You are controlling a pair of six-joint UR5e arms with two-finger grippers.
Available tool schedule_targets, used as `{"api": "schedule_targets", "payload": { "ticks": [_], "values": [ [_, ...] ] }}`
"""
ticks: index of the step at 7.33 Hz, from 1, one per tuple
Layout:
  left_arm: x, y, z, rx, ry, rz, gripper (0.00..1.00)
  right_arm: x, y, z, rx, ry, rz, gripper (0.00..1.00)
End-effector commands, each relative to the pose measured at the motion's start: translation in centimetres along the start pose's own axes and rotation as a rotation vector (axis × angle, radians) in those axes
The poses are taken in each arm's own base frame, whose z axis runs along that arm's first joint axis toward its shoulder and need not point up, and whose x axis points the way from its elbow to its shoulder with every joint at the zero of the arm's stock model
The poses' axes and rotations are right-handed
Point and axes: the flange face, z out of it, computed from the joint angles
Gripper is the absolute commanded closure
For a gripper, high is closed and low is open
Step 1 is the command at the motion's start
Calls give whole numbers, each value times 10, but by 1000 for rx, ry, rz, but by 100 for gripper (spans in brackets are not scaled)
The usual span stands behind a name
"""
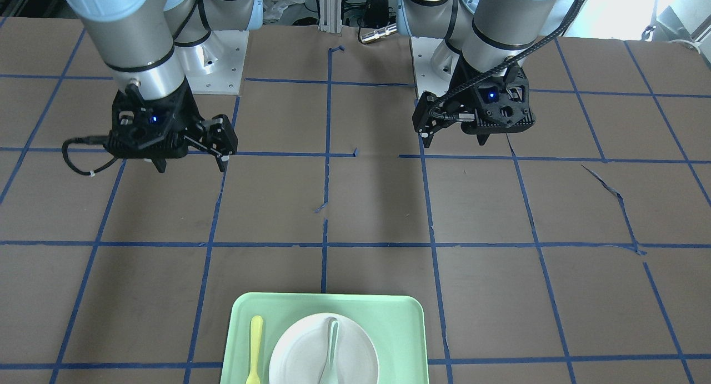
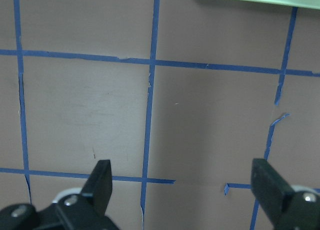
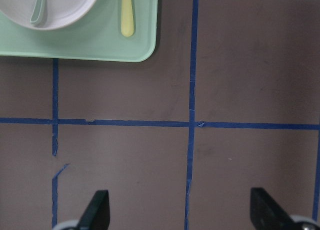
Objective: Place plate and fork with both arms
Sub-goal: 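Open the right gripper and raise it away from the tray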
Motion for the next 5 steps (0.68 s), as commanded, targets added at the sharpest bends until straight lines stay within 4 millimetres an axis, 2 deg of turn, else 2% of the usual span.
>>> {"api": "schedule_targets", "payload": {
  "ticks": [1, 5],
  "values": [
    [0, 2, -3, 5, -1, 1, 0, 3, 28, -24, -17, 13, 5, 0],
    [0, 1, -3, 6, 0, 0, 0, 2, 26, -23, -19, 9, 4, 0]
  ]
}}
